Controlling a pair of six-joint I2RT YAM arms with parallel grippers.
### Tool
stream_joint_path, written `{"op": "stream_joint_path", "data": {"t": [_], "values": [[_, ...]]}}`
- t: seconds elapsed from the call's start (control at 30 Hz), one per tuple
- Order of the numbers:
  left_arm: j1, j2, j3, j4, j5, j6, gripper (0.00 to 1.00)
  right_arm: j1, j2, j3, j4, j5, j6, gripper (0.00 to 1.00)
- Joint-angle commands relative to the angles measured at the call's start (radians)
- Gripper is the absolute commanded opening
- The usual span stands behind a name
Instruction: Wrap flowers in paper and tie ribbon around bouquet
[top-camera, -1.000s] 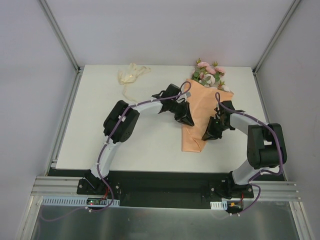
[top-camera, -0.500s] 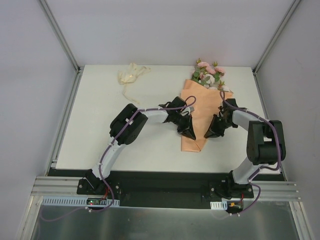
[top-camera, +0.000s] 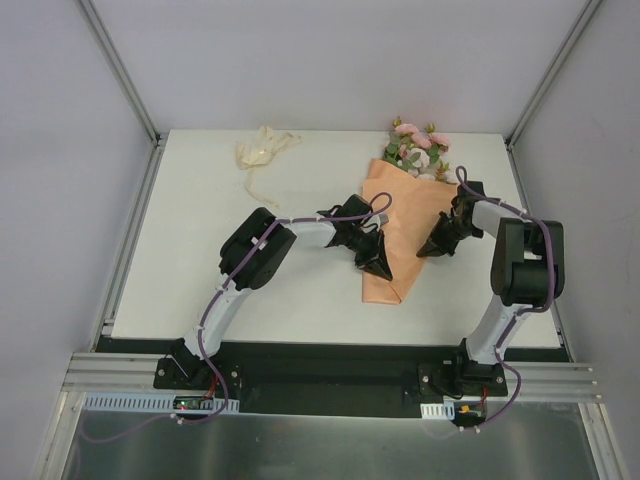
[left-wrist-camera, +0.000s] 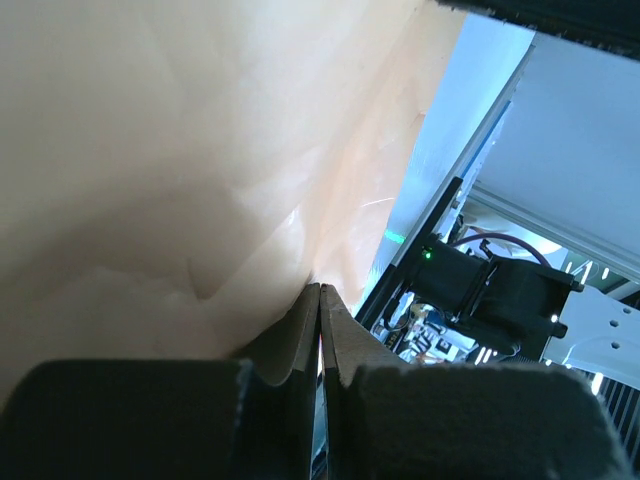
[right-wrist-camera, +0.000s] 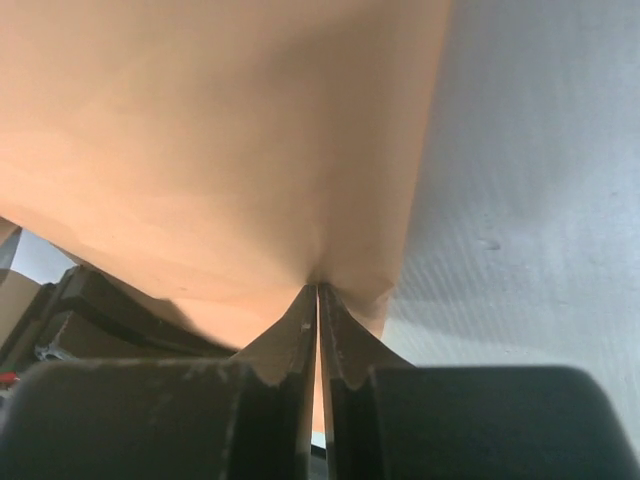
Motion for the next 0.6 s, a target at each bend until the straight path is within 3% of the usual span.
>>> {"op": "stream_joint_path", "data": {"t": [0.0,0.57], "values": [[0.013,-0.006,-0.033,-0.066,-0.065,0.031,0.0,-0.056,0.016,0.035,-0.055,0.068,0.041,0.07],[0.022,-0.003,-0.044,-0.063,-0.045,0.028,0.0,-0.154,0.178,0.222,-0.089,0.099,0.123,0.09]]}}
